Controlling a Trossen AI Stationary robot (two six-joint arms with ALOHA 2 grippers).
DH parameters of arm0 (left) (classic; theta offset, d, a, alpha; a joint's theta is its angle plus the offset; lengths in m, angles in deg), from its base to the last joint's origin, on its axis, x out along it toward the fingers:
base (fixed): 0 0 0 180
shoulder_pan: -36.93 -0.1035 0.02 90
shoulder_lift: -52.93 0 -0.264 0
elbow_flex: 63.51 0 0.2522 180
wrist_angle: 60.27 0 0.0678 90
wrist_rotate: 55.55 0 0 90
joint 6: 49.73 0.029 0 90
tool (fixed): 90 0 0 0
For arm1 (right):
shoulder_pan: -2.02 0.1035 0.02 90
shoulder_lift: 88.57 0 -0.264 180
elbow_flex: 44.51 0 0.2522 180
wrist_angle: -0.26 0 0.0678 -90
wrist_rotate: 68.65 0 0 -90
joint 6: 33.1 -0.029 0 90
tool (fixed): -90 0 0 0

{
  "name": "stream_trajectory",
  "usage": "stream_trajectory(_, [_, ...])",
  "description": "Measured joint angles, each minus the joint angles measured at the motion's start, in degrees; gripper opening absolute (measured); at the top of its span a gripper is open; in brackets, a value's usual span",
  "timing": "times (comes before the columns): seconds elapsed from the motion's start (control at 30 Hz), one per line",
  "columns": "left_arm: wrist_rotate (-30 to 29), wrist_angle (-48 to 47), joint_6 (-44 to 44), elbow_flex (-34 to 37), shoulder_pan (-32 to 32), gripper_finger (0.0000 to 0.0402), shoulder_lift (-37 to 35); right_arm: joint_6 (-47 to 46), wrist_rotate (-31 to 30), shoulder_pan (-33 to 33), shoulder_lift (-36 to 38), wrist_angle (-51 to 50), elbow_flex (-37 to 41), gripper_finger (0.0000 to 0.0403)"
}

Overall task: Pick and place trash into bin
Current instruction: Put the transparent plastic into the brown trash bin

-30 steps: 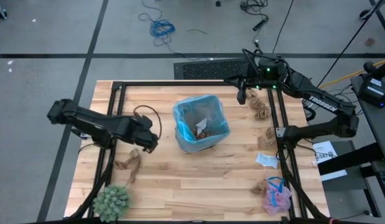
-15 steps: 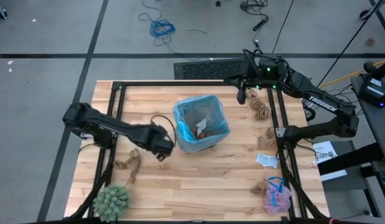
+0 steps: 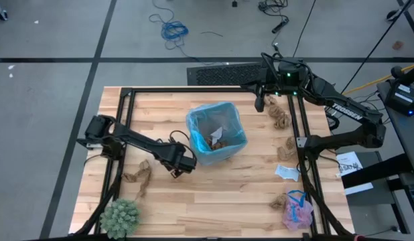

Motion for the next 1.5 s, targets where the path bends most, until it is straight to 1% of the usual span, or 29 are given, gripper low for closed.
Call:
stream_trajectory(0.07, [0.0, 1.0, -0.07, -0.02, 0.14, 0.0173, 0.75, 0.0, 0.0, 0.02, 0.0, 0.0, 0.0, 0.0006])
stream_trajectory(0.17, [-0.92, -0.59, -0.12, -0.07, 0.44, 0.0173, 2.67, 0.0, -0.02, 0.0, 0.0, 0.0, 0.0, 0.0006])
stream_trajectory(0.43, [-1.7, -2.8, -0.17, -0.41, 1.2, 0.0173, 10.55, -0.02, -0.02, 0.0, 0.0, -0.02, 0.0, 0.0006])
stream_trajectory(0.6, [-5.62, -9.11, -0.54, -0.24, 1.93, 0.0173, 14.51, -0.02, 0.0, 0.11, 0.0, -0.01, 0.0, 0.0006])
stream_trajectory(0.7, [-8.02, -9.96, -1.91, 0.02, 2.05, 0.0172, 15.67, -0.02, -0.02, 0.11, 0.0, -0.02, 0.0, 0.0006])
stream_trajectory(0.8, [-8.93, -8.62, -3.31, 2.07, 1.59, 0.0156, 15.74, -0.04, 0.0, 0.11, 0.0, -0.04, 0.0, 0.0006])
stream_trajectory(0.9, [-8.35, -6.55, -5.76, 4.04, 1.33, 0.011, 15.69, -0.03, 0.02, 0.13, -0.02, -0.04, 0.0, 0.0006])
stream_trajectory(1.0, [-7.07, -4.57, -6.96, 4.53, 1.25, 0.0035, 14.21, -0.56, 0.02, 0.13, 0.02, -0.02, 0.0, 0.0006])
stream_trajectory(1.03, [-6.97, -3.93, -7.22, 4.65, 1.27, 0.0018, 13.13, -0.68, 0.02, 0.13, 0.02, -0.02, 0.0, 0.0006])
stream_trajectory(1.07, [-6.99, -3.63, -7.83, 4.69, 1.24, 0.0011, 11.71, -0.68, 0.0, 0.13, 0.08, 0.0, 0.0, 0.0006])
stream_trajectory(1.2, [-6.85, -0.46, -11.01, 4.16, 0.65, 0.0003, 5.62, -0.68, 0.0, 0.13, 0.5, 0.11, 0.0, 0.0006])
stream_trajectory(1.33, [-9.24, -1.81, -14.52, 3.76, 0.27, 0.0002, -2.07, -0.22, 0.02, 0.13, 0.88, 0.13, 0.0, 0.0006])
stream_trajectory(1.4, [-10.29, -4.0, -15.91, 2.87, 0.01, 0.0001, -5.68, -0.2, 0.02, 0.13, 0.98, 0.39, 0.0, 0.0006])
stream_trajectory(1.5, [-12.22, -9.4, -17.26, -0.54, -0.13, 0.0001, -10.55, -0.15, 0.0, 0.13, 1.42, 0.53, 0.0, 0.0006])
